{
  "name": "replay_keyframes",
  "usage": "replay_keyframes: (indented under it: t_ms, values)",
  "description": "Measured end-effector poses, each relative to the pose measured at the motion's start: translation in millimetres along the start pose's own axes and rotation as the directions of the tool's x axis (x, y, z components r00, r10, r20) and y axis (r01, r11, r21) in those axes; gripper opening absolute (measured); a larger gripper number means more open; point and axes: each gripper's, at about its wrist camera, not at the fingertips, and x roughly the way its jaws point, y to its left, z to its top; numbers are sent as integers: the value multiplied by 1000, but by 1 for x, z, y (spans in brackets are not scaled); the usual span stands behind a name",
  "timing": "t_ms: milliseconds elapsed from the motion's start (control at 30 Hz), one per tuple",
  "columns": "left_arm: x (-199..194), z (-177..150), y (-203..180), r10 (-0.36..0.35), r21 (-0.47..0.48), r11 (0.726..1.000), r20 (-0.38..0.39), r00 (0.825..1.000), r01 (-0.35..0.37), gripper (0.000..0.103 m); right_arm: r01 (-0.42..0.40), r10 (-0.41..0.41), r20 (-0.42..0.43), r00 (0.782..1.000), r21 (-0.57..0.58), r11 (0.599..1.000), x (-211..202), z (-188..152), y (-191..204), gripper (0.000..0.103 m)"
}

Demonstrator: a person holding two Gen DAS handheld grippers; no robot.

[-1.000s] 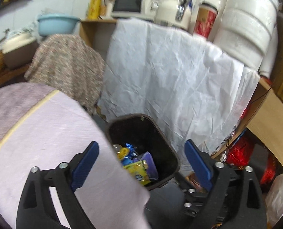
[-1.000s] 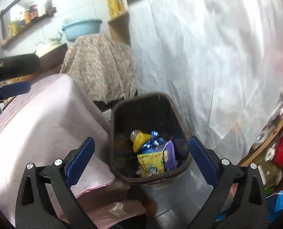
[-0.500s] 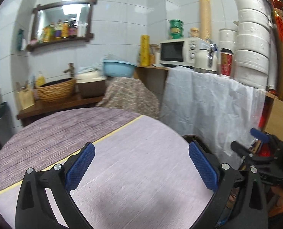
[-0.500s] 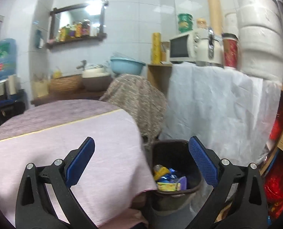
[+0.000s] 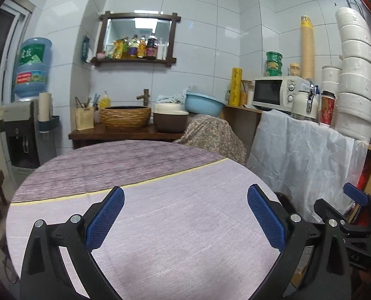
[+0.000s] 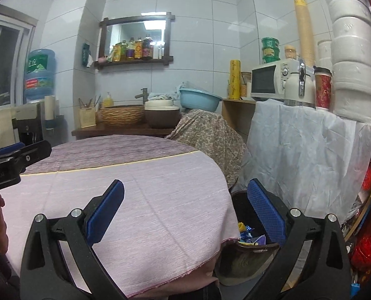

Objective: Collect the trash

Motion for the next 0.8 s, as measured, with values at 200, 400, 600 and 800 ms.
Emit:
replay_keyframes:
  t_ms: [200, 400, 600, 800]
  values:
    - [-8, -5, 1, 10, -13, 1000, -2, 1000, -10, 98, -37, 37, 5, 999, 8, 999, -10, -4, 4, 97]
    - [-12, -7, 2, 11, -21, 1000, 5, 1000, -11, 98, -43, 43, 11, 999, 13, 999, -12, -3, 4, 97]
    - [-11, -10, 2, 17, -18, 1000, -5, 1000, -17, 98, -42, 42, 8, 999, 13, 999, -12, -3, 4, 97]
    - [-12, -9, 3, 17, -18, 1000, -4, 1000, -17, 98, -45, 45, 5, 999, 16, 999, -12, -3, 4, 97]
